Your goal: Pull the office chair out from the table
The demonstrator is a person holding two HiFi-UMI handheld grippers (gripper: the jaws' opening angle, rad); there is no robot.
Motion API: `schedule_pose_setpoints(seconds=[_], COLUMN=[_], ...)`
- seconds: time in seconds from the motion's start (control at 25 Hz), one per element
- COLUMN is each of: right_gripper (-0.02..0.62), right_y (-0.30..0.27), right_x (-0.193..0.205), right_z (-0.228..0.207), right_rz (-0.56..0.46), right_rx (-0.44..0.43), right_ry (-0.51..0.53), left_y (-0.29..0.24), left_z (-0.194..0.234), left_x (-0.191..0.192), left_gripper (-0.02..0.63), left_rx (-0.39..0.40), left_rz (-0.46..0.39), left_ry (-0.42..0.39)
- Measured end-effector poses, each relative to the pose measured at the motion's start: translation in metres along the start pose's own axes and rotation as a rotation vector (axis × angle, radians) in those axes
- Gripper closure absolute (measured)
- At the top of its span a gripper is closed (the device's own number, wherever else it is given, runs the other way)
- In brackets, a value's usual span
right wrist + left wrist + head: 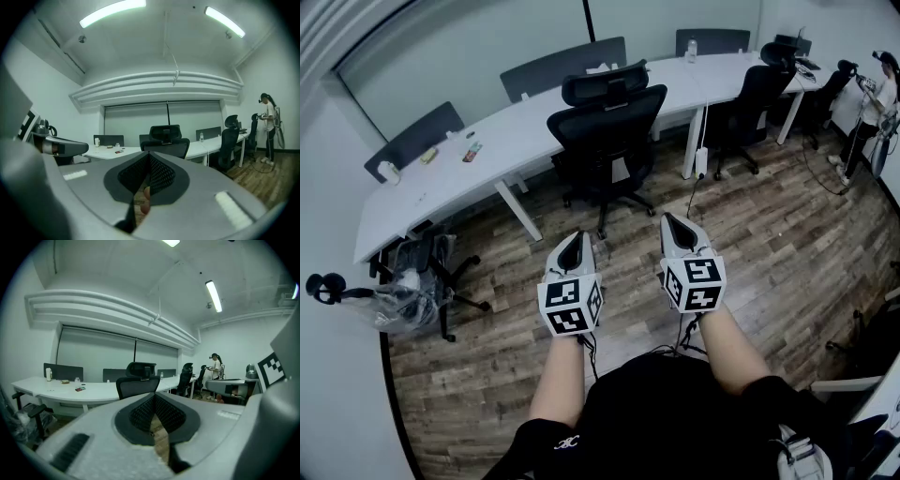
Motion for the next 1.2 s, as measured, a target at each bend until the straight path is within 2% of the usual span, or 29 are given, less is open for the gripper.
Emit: schedule_pose_setpoints(seconds=[0.36,0.68,1.0,1.2], right_gripper=[0.586,0.586,0.586,0.586], right_y=[0.006,0.001,-0.034,-0.072], right_x=[0.002,0.009,0.017,0.021], right_z=[0.023,0.033,0.026,0.006], right_rz=[-0.008,0.024,0.041,0.041], right_rx=[-0.017,-0.018,-0.033,-0.03], right_ry=[-0.028,-0.038,-0.021,-0.027], left_y=[0.009,0.007,-0.023,-0.061], left_z=[0.011,0.017,0.034,0.045], left_x=[0.006,0.016,0.012,0.005], left_gripper=[0.596,0.595,0.595,0.595], left_rx=[0.016,0.038,0.025,0.015], left_rz=[0.023,0.072,0.07,0.078], left_ry=[-0.013,-0.024,-0.011,-0.019])
Point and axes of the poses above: the fingertips, and each gripper's own axes: y backward along the fingers, z to its left, x out of its underside, the point moved 6 cm from there along y, backward along the fingers, and after that the axes turned 15 degrees about y, right-handed, at the moved point
